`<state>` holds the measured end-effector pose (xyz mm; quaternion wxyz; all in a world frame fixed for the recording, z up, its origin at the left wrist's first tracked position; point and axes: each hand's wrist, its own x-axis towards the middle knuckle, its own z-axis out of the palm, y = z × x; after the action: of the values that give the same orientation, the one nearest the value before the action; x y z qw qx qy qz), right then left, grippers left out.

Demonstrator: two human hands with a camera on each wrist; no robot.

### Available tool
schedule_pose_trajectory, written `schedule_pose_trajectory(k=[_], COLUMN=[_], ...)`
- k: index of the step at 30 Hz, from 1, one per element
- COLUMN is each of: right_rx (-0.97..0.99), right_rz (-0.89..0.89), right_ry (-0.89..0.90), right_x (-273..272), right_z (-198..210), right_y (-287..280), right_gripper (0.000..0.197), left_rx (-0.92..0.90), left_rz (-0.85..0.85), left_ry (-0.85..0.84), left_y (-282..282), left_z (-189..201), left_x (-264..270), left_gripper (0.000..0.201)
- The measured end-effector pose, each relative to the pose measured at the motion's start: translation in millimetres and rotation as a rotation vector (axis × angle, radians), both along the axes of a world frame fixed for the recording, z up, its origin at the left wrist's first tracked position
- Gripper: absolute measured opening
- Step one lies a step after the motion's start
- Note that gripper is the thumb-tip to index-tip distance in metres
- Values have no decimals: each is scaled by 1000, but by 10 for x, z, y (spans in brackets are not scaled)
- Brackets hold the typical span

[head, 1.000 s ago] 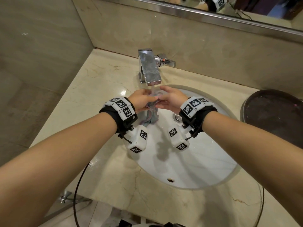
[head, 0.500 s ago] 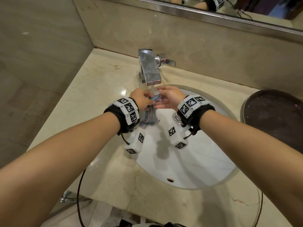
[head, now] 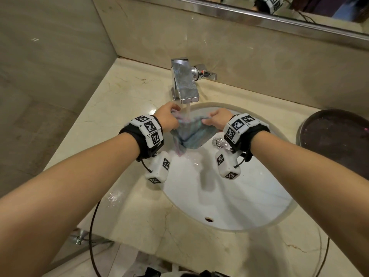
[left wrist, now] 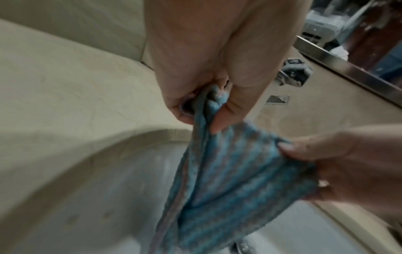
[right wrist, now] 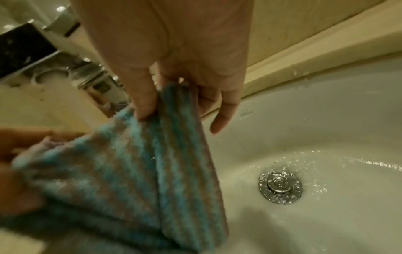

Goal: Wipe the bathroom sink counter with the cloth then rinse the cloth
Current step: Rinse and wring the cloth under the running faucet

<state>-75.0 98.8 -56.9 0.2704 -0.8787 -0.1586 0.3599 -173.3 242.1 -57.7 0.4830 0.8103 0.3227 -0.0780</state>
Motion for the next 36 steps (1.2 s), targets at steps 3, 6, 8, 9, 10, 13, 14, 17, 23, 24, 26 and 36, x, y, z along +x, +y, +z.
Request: schedule_pose_trajectory(k=[3,6,8,9,10,13,14,17,23,24,26,36], right_rx=[129,193,218,233,247,271,259,258,217,134,-90,283], right_rz=[-42,-100,-147,-174,-216,-305,-322,-293,4,78,243,-174], right_ry=[41,57,68,75,92,123,136,265,520,468,225,481], right_x=[76,93,93,99,102,137,125,96,45,40,40,85], right_z=[24,40,4,-35,-65,-137,-113,-116,-33,-36,-66,-153], right_y=[-5,18,47,66,84,118,114,87,-22,-30,-26,-53], right_gripper=[18,21,24,25,27,31,40,67,38,35,49,21], left_rx=[138,146,113,92,64,-32,-63,-253,-397,-408,-398,-106], left_rz=[-44,-39,-36,-37,-33,-2,20,137,250,251,241,68], left_ry=[74,124,127,116,95,43,25,-3,-35,-32,-19,96], left_y=[67,87,75,58,48,-1,-19,-90,-162,-167,-178,-70], left_z=[-19,-49,-74,-76,-91,-84,-86,-77,-60,-64,-67,-97], left_x=[-22,-3,6,10,20,30,37,50,89,92,98,55], left_gripper=[45,38,25,17,11,12,15,14,11,13,13,45])
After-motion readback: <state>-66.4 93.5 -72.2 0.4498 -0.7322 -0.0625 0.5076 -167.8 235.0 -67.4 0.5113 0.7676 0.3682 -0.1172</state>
